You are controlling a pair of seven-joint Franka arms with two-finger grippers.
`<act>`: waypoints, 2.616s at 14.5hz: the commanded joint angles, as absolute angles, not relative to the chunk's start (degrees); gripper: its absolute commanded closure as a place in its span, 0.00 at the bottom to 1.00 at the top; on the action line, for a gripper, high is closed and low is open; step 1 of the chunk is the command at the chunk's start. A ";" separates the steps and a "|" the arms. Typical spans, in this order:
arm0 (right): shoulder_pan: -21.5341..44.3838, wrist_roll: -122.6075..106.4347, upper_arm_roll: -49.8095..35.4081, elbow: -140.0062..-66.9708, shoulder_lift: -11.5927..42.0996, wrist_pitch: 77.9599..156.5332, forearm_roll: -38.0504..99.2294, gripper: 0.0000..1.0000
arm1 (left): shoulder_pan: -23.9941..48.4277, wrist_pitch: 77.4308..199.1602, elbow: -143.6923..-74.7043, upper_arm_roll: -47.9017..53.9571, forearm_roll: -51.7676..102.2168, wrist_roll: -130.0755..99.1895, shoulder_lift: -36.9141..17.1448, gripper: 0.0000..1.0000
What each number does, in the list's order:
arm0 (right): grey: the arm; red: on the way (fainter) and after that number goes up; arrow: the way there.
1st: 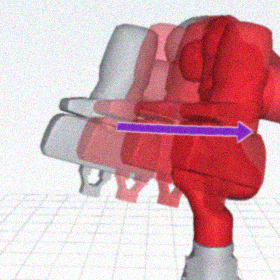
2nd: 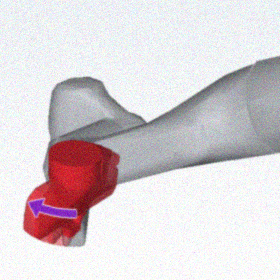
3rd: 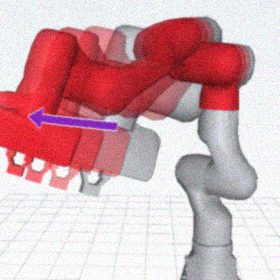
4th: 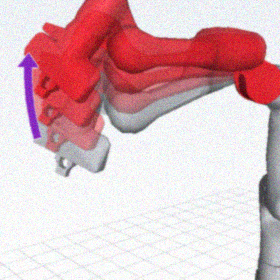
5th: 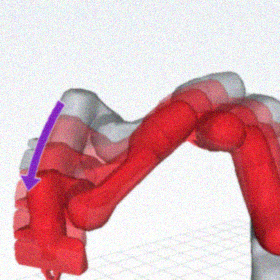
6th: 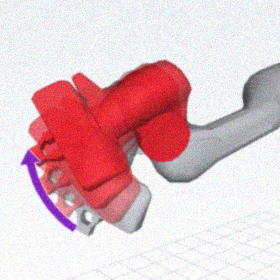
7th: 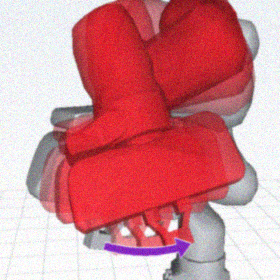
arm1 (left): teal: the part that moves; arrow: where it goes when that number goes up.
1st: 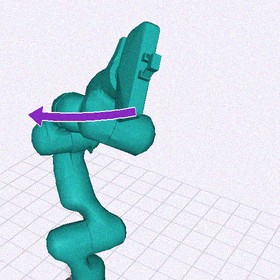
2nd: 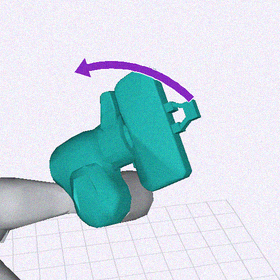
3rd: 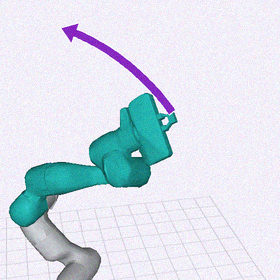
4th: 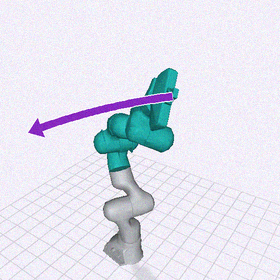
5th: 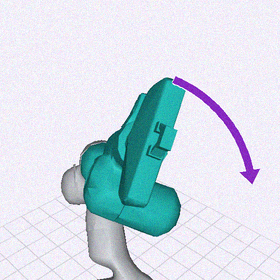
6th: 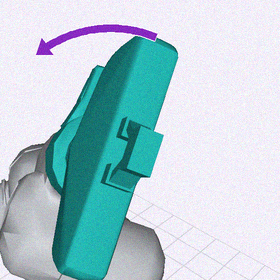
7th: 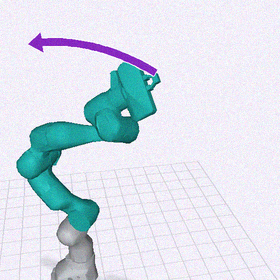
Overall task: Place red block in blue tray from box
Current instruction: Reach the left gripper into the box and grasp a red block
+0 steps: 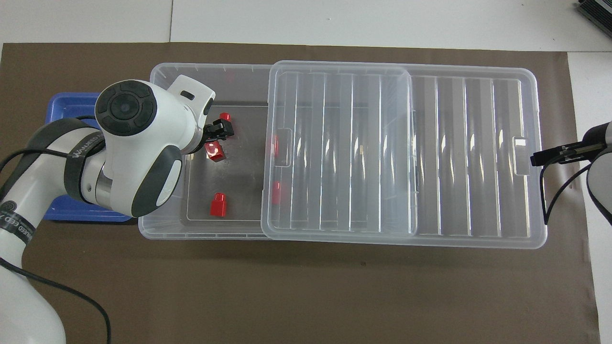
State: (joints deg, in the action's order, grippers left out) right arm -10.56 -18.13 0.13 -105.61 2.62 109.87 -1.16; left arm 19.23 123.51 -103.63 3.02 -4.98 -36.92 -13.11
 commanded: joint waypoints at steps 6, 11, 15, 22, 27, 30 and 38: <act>-10.37 -4.59 -2.55 -101.43 -4.73 100.73 -1.49 0.00 | 19.95 134.55 -108.80 2.29 -8.09 -34.98 -17.66 0.00; -10.11 0.17 -2.64 -96.16 -5.71 91.07 -1.41 0.00 | 19.25 138.24 -112.14 2.29 -8.00 -35.42 -17.84 0.00; -8.80 0.96 -2.98 -96.42 -5.98 89.38 -0.79 0.00 | 19.16 140.45 -113.73 2.29 -8.00 -35.77 -18.10 0.00; -6.50 2.90 -2.99 -96.42 -5.98 89.74 -1.49 0.00 | 19.16 143.43 -115.48 2.20 -8.00 -36.04 -18.90 0.00; -1.70 1.06 1.99 -96.24 -5.54 89.91 -2.11 0.00 | 19.25 144.49 -116.19 2.11 -8.00 -36.04 -18.90 0.08; -0.35 0.97 4.13 -96.06 -5.36 89.74 -2.20 0.00 | 19.25 144.05 -115.93 2.02 -8.00 -37.35 -18.90 0.55; -0.18 0.97 3.60 -89.91 -1.67 85.08 -1.85 0.00 | 19.42 142.03 -114.43 1.85 -8.09 -37.53 -18.90 1.00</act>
